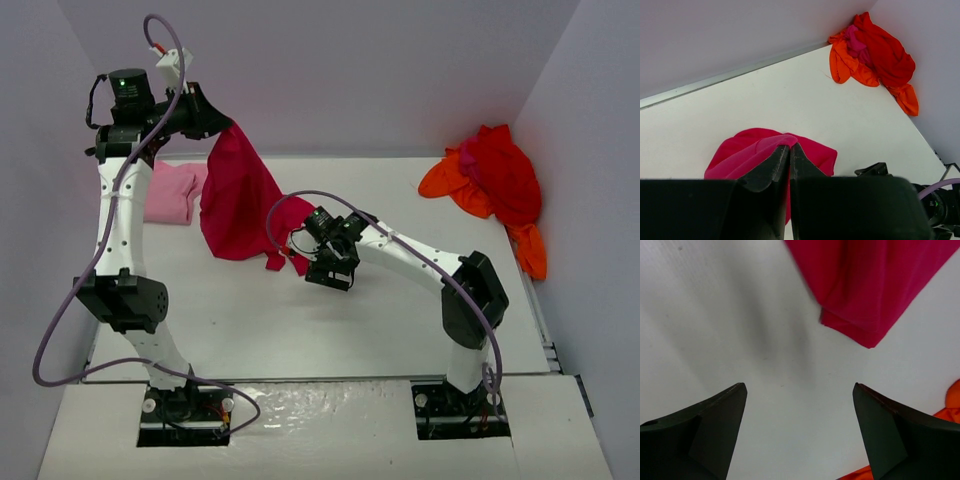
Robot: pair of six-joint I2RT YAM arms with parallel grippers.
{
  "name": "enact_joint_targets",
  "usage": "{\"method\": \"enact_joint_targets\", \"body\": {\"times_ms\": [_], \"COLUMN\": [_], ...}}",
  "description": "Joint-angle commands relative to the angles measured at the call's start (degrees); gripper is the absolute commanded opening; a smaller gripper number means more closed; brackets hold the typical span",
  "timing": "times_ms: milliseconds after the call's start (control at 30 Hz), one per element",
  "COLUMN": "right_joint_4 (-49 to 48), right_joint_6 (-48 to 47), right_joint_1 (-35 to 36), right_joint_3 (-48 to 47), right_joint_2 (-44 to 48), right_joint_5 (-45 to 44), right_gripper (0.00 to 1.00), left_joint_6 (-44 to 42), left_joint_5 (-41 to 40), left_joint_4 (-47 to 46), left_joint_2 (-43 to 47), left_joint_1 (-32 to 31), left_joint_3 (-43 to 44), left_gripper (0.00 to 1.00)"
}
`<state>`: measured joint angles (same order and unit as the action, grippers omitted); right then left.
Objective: Fold and stack the t-shirts
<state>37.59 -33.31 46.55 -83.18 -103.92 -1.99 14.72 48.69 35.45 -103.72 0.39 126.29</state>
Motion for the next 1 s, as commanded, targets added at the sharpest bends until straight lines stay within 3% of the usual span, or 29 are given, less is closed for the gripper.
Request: {"method": "enact_joint_targets", "body": {"times_ms": [0, 133, 400, 767, 967], "right_joint_4": [-5.93, -9.06, -9.58, -10.89, -10.23], "right_joint_6": [-2.29, -2.55, -0.51, 0.98, 0.74], "right_joint_1": [-0.05, -0.05, 2.93, 6.77, 8.18], "right_joint_3": [-3.44, -5.70, -11.16, -10.16, -9.86], "right_joint_2": [-2.13, -7.94, -16.46, -13.10, -11.55], "right_joint_5": [-6.29, -7.45, -6.44, -16.05, -11.34], "right_gripper": [0.81, 0.69, 0.59, 0.65, 0.64], "left_joint_6": [0.49, 0.88, -0.65, 0.54, 1.47], "left_joint_5": [2.29, 2.55, 1.93, 3.65, 4.08], "left_joint_4": [-5.66, -6.24, -6.68, -9.44, -10.59], "left_joint_2": [5.33, 6.28, 8.84, 9.91, 10.15], "left_joint_1": [1.50, 1.48, 1.95, 4.04, 4.53], "left_joint_3": [-0.44, -2.59, -7.36, -11.27, -12.07], "left_gripper": [0.00, 0.00, 0.00, 0.00, 0.00]}}
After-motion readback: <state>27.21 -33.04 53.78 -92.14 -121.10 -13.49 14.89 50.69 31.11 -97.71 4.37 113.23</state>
